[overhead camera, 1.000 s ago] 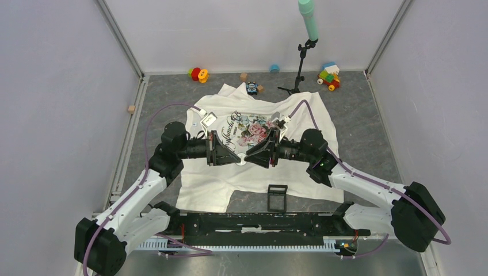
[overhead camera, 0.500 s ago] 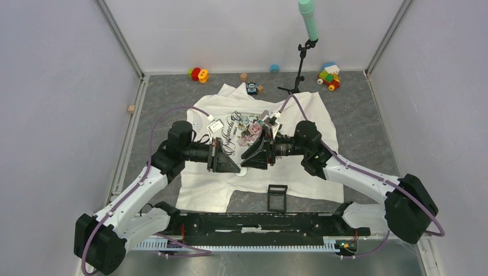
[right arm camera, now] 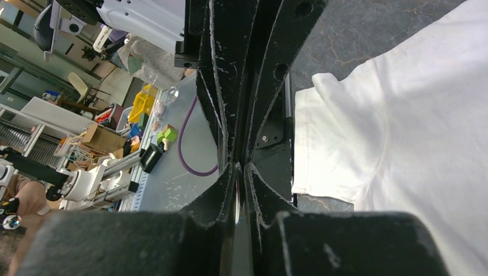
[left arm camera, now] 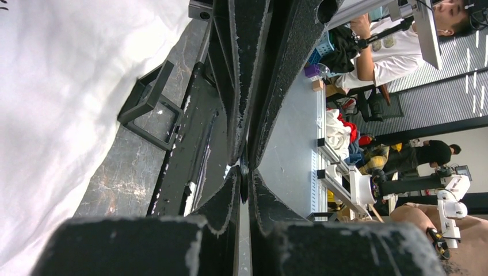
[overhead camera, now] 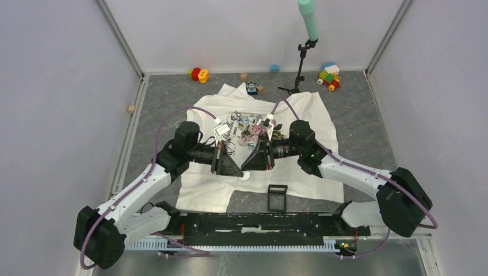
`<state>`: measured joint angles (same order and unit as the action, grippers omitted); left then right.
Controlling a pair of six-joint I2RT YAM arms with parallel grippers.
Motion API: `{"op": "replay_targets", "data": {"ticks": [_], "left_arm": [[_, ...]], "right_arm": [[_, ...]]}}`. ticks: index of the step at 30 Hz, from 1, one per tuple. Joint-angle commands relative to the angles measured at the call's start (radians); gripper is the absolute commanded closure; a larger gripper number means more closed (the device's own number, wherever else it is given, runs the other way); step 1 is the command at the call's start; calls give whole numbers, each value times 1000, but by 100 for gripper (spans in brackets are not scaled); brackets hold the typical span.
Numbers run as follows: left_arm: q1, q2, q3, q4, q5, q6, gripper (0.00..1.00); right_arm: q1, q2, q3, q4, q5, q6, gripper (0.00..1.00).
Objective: Pin the brooch onto the clothing
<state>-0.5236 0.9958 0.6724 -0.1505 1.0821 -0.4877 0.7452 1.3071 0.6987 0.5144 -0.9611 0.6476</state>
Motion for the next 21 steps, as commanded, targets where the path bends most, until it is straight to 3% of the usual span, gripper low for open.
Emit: {"op": "replay_targets", "data": {"ticks": [1,4,8,9,11,13,16,21], "left_arm": [[-9,-4,55,16,-6,47,98],[-9,-9,57,16,-28,50,98],[-9,-17,54,35,-69,37,95],[-9,-17,52,51,-81,26,81],[-9,-24,39,96,-103,-1,38],[-9,-45,21,141,-157,-22,13],[-10,-109,-42,286,-246,-97,1],[-26,-174,-156,614,-406,-303,0]], "right_arm": [[5,5,-7,18,-28,4,89],[5,3,-14,18,-37,2,100],[5,-10,-22,22,-33,3,100],[5,-17,-22,22,-15,1,100],[4,-37,-22,28,23,-3,100],[2,-73,-24,48,89,-8,100],[4,-143,-30,30,289,-59,100],[31,-241,-102,196,592,-33,100]]}}
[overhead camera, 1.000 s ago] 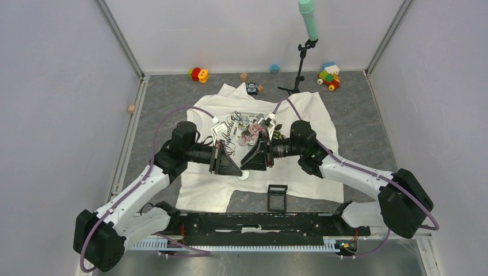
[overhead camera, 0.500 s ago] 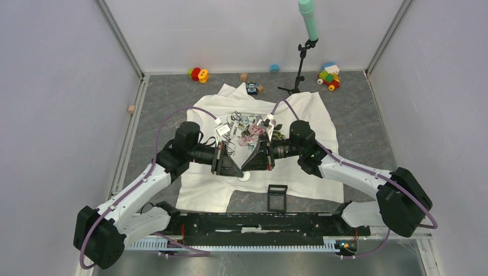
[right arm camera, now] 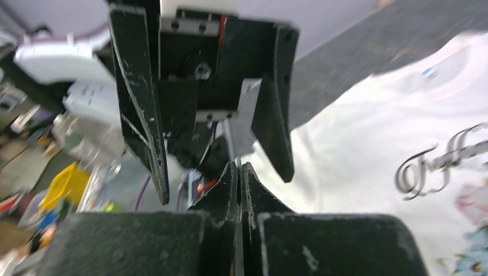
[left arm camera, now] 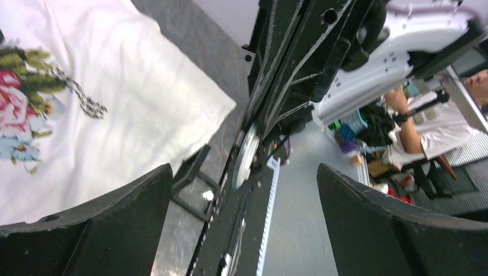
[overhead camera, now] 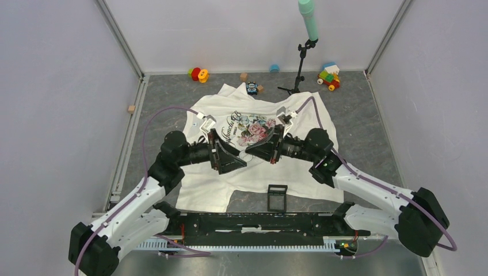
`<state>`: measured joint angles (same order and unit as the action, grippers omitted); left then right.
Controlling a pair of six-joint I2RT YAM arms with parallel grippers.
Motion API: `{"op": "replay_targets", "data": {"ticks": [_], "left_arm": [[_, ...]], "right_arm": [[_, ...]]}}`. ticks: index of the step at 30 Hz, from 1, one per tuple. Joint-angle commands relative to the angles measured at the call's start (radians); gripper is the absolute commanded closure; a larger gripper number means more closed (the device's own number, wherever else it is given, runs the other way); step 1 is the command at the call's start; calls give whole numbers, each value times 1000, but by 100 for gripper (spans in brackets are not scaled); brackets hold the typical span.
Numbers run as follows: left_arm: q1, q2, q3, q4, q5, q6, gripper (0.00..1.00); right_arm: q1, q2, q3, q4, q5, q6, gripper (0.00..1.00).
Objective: Pin the brooch onto the clothing
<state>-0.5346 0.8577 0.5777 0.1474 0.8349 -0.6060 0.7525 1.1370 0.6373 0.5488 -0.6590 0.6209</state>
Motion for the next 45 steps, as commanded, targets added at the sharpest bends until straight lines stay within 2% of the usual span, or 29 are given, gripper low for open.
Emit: {"op": "replay_targets", "data": {"ticks": [1,6,8,13,17,21,25,29,32,36,37,38,39,41,43,45], "left_arm": [[-23,-37,-72,377,-178,-214,0],[-64,-37,-106,549,-264,-302,0],[-72,-37,-113,599,-294,-333,3],[-85,-34,-120,674,-339,-372,39],[-91,-16,-126,704,-347,-395,47],[-98,0,-119,733,-350,-410,60],[-104,2,-119,733,-348,-408,61],[-106,2,-124,735,-365,-408,79],[-105,10,-124,738,-378,-411,97],[-105,18,-119,733,-388,-410,98],[-105,24,-116,721,-386,-411,98],[-104,30,-107,696,-377,-404,98],[-102,44,-88,648,-349,-383,98],[-84,84,-44,560,-230,-329,98],[-59,138,-18,547,-112,-320,98],[-38,183,10,549,4,-327,98]], "right_arm": [[37,-82,-54,204,342,3,100],[92,-96,-94,382,493,38,100],[106,-96,-101,432,525,43,100],[141,-102,-119,494,596,46,100],[158,-90,-111,505,611,50,100],[173,-78,-112,526,624,55,100],[187,-84,-120,533,653,51,100],[194,-86,-121,530,676,46,100],[199,-89,-127,530,689,42,100],[199,-92,-111,486,670,32,100],[199,-94,-100,447,664,23,95],[198,-104,-98,416,675,12,84],[196,-120,-108,397,693,0,64],[166,-163,-132,359,700,-2,45],[107,-196,-135,290,664,11,34],[44,-217,-115,205,584,-1,27]]}}
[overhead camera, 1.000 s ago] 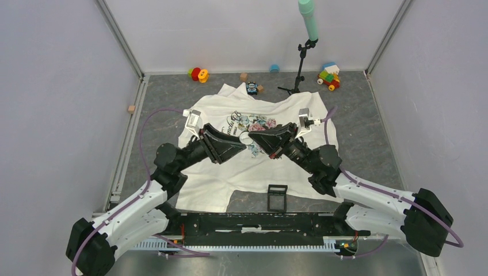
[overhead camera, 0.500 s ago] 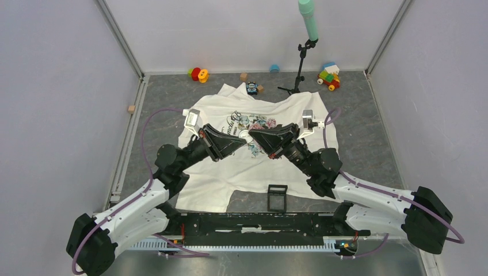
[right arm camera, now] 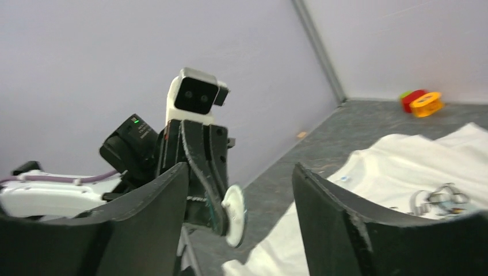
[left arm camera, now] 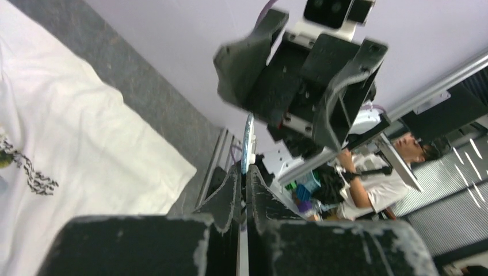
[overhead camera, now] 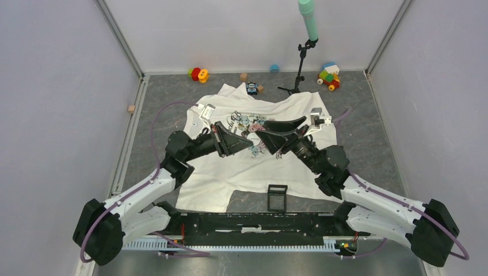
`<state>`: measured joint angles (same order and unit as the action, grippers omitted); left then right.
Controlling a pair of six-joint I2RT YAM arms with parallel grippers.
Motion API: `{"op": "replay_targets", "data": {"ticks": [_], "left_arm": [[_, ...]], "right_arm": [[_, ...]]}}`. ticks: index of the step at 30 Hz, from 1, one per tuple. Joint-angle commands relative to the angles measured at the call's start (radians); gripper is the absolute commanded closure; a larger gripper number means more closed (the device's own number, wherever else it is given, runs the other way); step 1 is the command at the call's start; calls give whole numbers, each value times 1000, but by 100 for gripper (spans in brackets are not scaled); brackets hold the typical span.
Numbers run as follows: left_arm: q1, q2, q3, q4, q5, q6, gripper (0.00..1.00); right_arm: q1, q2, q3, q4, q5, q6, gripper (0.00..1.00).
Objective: Pin the brooch onto the clothing
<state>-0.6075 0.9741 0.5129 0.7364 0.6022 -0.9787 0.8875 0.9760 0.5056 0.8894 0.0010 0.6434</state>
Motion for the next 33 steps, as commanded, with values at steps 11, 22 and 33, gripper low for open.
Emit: {"op": "replay_targets", "data": {"ticks": [11,22,33], "left_arm": [[58,115,334,-844,519,608,98],[58,140,342,-894,534,667,98],[56,147,331,-873,541,656,98]], "right_arm": [[-283,-25,183,-517,-638,-121,29],[-285,69,171,-384,-894,18,48],[-255,118,174,-377,-928,29,61]]}}
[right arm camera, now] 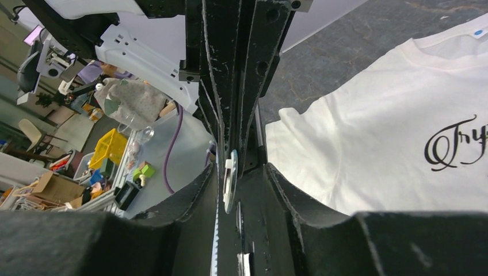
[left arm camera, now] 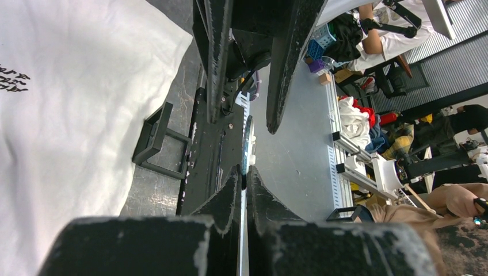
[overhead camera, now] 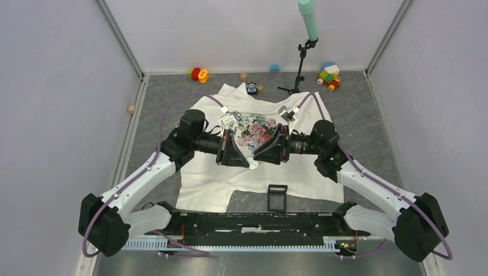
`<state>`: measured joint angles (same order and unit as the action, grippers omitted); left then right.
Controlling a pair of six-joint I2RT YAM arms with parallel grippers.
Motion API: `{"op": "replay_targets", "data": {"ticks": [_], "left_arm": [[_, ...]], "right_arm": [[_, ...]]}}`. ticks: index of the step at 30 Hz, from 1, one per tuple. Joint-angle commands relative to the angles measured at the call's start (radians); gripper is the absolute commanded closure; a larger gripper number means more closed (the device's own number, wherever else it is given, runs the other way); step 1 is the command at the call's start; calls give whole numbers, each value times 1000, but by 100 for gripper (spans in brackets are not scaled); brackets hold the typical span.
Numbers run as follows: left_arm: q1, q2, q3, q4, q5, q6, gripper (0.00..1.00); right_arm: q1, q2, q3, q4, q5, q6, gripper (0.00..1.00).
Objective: Pin the brooch onto the clothing
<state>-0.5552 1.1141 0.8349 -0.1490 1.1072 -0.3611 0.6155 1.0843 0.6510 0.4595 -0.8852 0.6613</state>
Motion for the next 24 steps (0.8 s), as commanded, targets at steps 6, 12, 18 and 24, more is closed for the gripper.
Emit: {"op": "replay_targets", "data": {"ticks": [6,12,18,24], "left_arm": [[3,0,7,16,25,36,98],[4,-10,4,21,10,28,90],[4,-46,-66,202,-33,-116,55],[3,-95,-170,449,-82,-297,64]], "right_arm": [[42,29,32,56,-51,5,79],[43,15,22,66,-3,-2,100],[43,-17,-52,267,87,88,100],[42,8,-72,373,106,139,100]]}}
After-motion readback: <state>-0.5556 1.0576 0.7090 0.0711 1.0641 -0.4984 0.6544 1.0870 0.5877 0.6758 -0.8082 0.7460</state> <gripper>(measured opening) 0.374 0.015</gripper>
